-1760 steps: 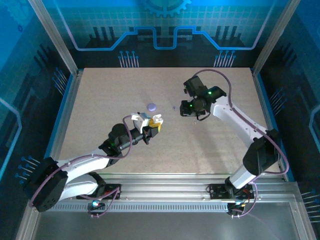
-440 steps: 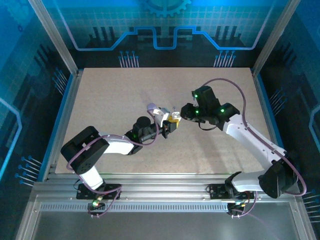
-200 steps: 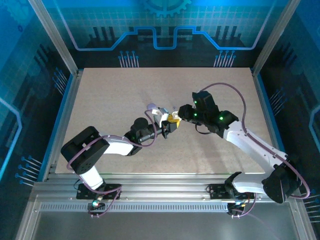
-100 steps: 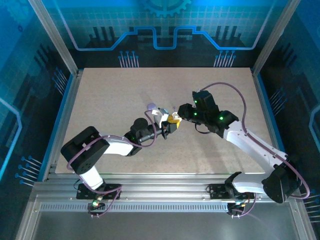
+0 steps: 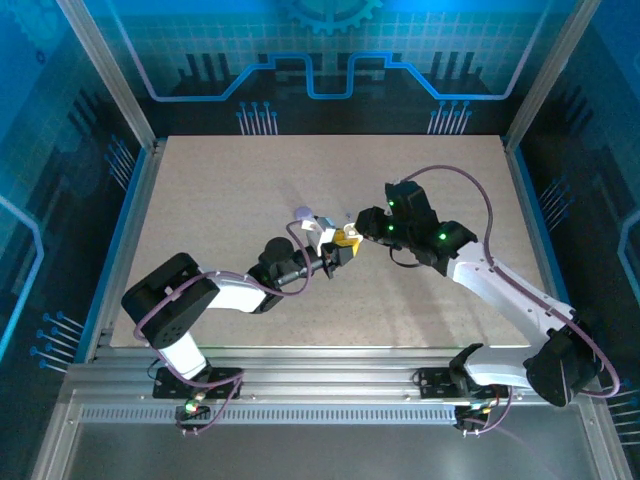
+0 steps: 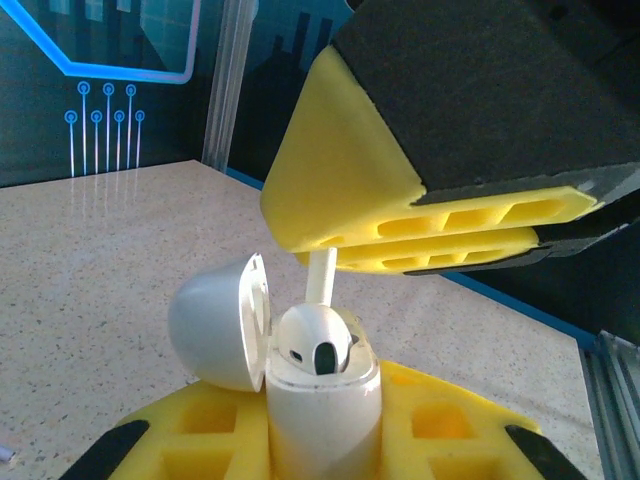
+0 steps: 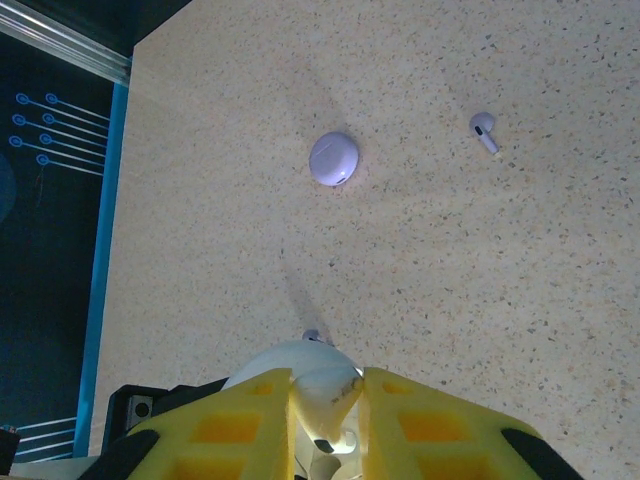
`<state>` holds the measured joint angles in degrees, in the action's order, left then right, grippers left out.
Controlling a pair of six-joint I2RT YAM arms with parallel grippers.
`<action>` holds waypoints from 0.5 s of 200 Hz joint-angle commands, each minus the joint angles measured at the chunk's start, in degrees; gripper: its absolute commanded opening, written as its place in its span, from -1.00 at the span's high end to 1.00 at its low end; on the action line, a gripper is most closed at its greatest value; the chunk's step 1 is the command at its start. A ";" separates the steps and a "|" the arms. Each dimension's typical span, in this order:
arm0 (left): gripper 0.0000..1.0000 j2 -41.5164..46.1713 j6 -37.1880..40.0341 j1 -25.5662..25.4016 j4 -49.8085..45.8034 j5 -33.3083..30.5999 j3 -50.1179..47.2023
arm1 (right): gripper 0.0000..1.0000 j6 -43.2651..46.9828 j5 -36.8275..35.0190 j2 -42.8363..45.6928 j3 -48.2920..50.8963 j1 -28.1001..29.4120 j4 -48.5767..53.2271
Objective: Insert the wireless bluetooth earbuds into the charging case
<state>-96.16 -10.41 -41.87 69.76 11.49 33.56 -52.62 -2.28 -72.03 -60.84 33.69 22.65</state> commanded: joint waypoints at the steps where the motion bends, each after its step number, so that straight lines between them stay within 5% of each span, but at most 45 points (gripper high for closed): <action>1: 0.59 1.34 1.03 -0.43 3.62 0.71 -0.76 | 0.57 -1.41 1.29 -0.73 -0.20 -0.05 0.28; 100: 0.59 1.24 1.73 -0.49 3.99 -0.20 -0.73 | 0.57 -3.84 0.78 -1.43 -1.82 1.46 6.14</action>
<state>-96.16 -10.17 -41.91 69.82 11.46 33.19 -54.96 -1.13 -72.38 -60.93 33.87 24.64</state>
